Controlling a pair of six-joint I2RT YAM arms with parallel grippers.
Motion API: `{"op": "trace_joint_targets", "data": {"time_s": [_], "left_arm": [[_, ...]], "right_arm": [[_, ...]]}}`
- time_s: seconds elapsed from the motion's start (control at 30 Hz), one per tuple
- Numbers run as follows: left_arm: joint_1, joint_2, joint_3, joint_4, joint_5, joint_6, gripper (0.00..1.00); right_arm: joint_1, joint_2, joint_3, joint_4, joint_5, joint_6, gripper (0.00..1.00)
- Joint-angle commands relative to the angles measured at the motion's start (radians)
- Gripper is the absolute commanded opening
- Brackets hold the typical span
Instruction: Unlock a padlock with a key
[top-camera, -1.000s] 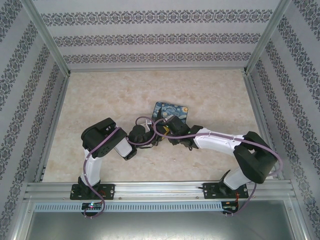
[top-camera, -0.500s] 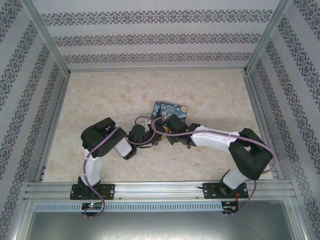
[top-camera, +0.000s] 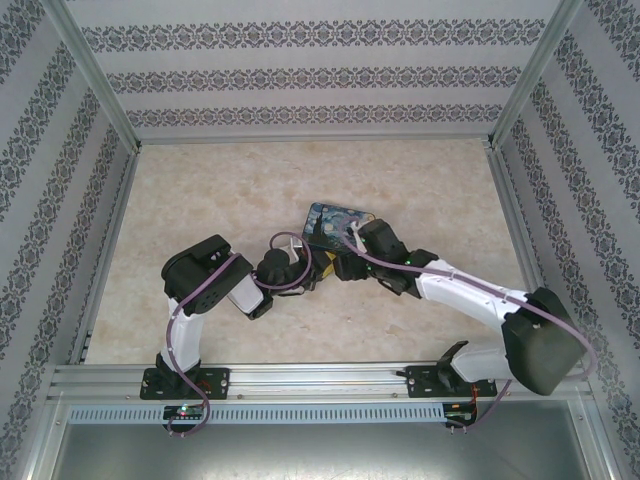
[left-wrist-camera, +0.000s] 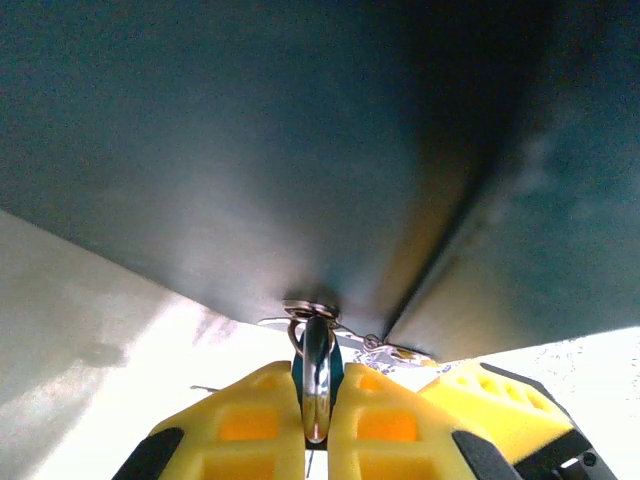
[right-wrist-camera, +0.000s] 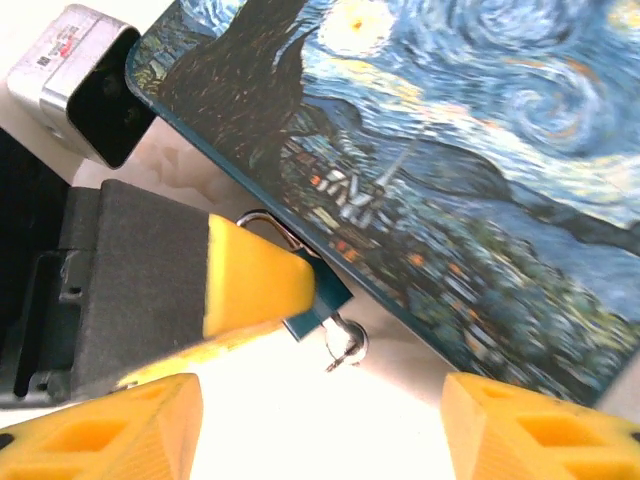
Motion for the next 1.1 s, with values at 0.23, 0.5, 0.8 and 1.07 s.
{"op": "trace_joint_targets", "data": {"time_s": [0.23,0.5,0.8,1.07], "left_arm": [[0.002,-0.035,-0.047,-0.030,0.032,0.103,0.34],[0.002,-0.108,-0.107,-0.066,0.025,0.135,0.61],[0.004,-0.289,-0.148,-0.230,-0.004,0.209,0.73],[0.069,-0.559,-0.029,-0.779,-0.017,0.444,0.80]], "right_arm": [[-0.018,0.057,-0.123,0.246,-0.124,0.287,0.69],[-0.095,0.136,-0.100,0.361,-0.134,0.344,0.69],[-0.196,0.265,0.074,0.382,-0.244,0.337,0.68],[-0.200,0.204,-0.049,0.468,-0.284,0.336,0.65]]}}
